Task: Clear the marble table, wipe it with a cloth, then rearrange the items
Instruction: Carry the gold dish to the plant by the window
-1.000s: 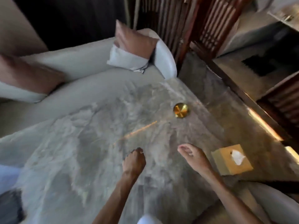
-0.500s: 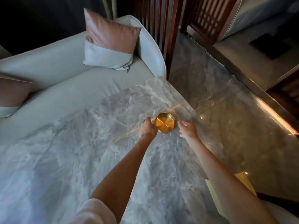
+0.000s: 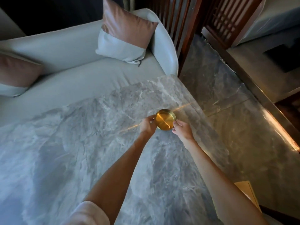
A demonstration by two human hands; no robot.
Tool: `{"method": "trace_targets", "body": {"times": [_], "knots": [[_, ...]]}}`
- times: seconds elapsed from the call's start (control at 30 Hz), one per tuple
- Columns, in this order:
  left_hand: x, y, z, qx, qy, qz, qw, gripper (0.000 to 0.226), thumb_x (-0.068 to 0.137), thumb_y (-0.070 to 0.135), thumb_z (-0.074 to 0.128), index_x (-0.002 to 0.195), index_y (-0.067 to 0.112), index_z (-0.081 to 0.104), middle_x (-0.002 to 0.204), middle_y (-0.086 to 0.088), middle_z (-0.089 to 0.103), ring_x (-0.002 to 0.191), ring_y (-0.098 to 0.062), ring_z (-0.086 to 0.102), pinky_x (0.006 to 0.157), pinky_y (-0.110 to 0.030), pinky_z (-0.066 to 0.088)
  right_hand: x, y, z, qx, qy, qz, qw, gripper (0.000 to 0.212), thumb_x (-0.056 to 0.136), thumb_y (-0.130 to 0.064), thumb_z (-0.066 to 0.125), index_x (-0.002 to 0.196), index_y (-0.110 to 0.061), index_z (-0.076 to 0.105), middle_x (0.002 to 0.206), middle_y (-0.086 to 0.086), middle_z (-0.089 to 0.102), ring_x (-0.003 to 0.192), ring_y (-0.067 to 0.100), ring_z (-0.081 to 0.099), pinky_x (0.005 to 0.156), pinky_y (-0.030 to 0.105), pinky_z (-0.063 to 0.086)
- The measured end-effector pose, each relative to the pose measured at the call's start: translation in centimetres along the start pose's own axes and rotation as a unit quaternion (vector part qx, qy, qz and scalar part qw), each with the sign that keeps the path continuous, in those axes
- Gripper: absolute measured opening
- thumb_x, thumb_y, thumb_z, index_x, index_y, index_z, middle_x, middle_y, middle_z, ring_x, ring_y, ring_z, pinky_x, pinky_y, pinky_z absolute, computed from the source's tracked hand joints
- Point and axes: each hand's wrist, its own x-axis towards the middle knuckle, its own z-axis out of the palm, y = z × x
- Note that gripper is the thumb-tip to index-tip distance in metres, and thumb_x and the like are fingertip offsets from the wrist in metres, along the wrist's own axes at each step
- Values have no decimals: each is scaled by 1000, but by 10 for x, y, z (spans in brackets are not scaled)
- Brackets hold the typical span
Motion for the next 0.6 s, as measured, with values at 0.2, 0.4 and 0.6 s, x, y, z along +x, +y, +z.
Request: {"method": "trace_targets", "body": {"times": [0.2,0.4,0.6], "knots": [[-53,-28,-112,-110,122,-10,986,31,93,4,54,122,-1,65,100,-20,70,81,-27,65,77,-37,58,-67,-44,83,-88,-40,-114,989,26,96,-15,54,100,8,66,91,25,71,86,38,69,91,59,53],[-179,-124,-249,-212,262,-40,941,30,96,2,54,125,-4,61,96,-17,64,67,-14,64,60,-11,57,-213,-57,210,-180,-148,-220,947,20,93,-14,58,81,-1,69,75,14,72,73,27,65,67,38,47],[-353,-255,-352,-264,405,-118,867,30,95,3,54,122,-5,63,98,-24,69,77,-22,66,61,-11,55,-376,-3,349,-262,-321,-252,874,17,92,-12,58,85,-1,70,82,16,74,74,17,61,75,41,50]]}}
